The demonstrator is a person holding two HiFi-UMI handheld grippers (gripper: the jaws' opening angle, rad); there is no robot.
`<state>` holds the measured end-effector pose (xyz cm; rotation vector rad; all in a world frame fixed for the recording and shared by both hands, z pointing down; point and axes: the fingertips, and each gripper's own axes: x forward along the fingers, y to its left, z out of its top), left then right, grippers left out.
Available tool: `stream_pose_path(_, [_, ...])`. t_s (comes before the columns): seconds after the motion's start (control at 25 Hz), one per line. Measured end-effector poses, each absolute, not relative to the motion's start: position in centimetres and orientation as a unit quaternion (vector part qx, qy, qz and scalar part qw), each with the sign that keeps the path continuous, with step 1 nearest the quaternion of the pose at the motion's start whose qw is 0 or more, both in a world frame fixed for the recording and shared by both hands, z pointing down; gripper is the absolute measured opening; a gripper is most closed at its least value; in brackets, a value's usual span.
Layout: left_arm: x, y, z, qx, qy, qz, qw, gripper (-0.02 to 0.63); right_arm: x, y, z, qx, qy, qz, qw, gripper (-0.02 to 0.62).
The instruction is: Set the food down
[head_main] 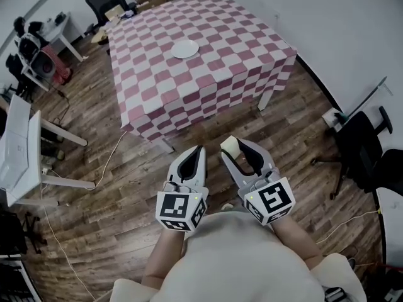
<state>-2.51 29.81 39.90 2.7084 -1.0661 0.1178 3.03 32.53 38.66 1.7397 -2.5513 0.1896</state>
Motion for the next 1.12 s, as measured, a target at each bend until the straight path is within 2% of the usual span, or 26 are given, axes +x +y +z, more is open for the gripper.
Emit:
stream_pose_path(0.64, [-2.7, 30.2, 40.7, 0.906, -0.399, 0.041, 0.137, 0.008, 4.2, 32.5, 39.1, 0.555, -0.827, 0.091, 0.013, 0.161])
stream_pose_path(1.12, [-2.8, 23.4, 41.0, 0.904, -0.403, 0.042, 0.134, 0.008, 5.3, 26.2, 39.3, 0.566, -0.820, 0.088, 0.015, 0.161])
